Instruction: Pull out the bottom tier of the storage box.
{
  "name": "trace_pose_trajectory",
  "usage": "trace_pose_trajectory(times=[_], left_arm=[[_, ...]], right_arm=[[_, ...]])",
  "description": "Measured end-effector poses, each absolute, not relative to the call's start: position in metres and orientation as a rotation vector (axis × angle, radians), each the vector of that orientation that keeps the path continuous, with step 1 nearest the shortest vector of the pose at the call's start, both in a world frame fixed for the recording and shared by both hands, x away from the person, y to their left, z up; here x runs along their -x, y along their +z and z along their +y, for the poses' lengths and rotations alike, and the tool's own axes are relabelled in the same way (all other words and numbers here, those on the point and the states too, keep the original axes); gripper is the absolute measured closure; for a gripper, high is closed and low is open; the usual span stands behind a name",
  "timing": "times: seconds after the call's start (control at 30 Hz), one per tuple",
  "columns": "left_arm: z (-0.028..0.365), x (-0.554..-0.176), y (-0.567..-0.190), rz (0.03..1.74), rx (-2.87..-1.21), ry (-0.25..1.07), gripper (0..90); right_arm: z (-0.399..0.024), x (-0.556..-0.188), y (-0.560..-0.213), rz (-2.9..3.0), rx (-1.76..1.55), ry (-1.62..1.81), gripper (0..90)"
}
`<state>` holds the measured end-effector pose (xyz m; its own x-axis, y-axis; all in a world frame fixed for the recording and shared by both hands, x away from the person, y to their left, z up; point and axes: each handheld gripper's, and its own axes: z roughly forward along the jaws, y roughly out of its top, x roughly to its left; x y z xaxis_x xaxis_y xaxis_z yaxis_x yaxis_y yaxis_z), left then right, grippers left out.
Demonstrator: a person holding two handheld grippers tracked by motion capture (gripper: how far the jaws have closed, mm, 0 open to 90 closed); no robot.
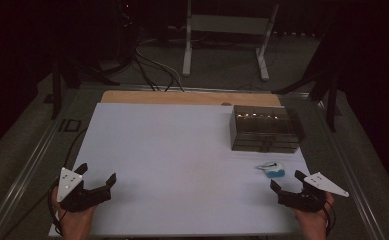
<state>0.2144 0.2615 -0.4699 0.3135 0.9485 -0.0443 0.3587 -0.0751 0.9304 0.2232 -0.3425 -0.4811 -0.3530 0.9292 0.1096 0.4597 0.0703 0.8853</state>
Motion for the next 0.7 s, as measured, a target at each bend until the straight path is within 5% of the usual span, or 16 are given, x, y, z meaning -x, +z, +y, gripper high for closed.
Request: trace_pose_trajectory(times=[0.7], left_arm=[[0.2618,-0.2151,-0.471,1.218,-1.612,0.794,3.2]], right_arm=[[-0.3464,-0.2257,-0.4795,1.822,-1.394,1.208,0.0]])
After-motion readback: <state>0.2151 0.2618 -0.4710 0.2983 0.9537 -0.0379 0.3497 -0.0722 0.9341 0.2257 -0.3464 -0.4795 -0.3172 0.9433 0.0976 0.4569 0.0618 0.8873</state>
